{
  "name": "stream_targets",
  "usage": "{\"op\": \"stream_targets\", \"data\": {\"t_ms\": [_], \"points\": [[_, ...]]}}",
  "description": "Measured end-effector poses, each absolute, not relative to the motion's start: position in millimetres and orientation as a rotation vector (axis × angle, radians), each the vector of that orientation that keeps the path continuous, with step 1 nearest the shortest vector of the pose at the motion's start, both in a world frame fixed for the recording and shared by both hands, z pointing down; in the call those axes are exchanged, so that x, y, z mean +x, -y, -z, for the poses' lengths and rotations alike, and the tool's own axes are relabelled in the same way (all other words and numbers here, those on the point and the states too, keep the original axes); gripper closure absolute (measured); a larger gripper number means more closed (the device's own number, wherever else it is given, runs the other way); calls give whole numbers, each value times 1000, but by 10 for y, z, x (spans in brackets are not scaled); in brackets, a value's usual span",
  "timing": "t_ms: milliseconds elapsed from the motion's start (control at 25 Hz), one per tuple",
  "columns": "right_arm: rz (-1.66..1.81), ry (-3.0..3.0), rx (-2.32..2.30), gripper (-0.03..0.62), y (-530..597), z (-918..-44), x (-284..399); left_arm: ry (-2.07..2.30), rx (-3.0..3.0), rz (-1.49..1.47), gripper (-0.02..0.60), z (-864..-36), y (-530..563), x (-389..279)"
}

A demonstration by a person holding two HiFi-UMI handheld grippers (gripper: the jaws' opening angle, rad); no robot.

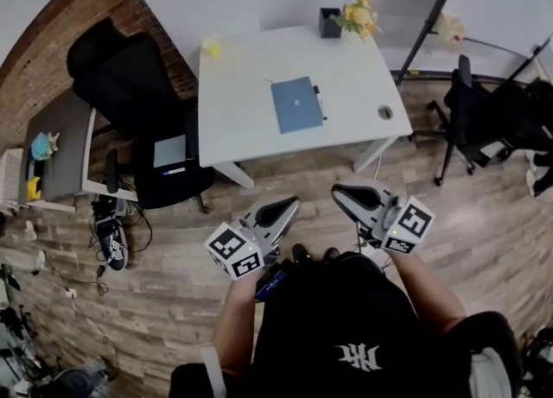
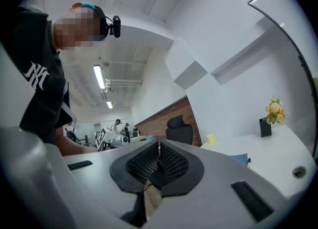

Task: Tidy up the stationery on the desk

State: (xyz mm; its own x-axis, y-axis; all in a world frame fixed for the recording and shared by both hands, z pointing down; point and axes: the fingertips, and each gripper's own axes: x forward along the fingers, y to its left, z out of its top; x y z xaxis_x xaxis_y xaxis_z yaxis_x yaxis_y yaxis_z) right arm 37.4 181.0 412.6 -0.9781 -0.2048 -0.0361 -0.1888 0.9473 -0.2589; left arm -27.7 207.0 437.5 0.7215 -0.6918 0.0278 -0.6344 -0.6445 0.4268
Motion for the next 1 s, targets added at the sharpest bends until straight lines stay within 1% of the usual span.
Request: {"op": "stream_targets", "data": {"t_ms": [160, 400, 800, 1000], "points": [[360, -3075, -274, 554, -1963, -4081, 477, 1057, 2512, 177, 578, -4275, -2213, -216], [319, -3082, -296, 553, -2043, -4037, 811, 1077, 2571, 130, 578, -4095, -2313, 103], [352, -3078, -225, 553, -2244, -4144, 1200, 1116, 2551, 105, 578, -4179, -2412, 456], [366, -3073, -220, 553, -2267, -4148, 1273, 1110, 2529, 93, 578, -4256, -2485, 575]]}}
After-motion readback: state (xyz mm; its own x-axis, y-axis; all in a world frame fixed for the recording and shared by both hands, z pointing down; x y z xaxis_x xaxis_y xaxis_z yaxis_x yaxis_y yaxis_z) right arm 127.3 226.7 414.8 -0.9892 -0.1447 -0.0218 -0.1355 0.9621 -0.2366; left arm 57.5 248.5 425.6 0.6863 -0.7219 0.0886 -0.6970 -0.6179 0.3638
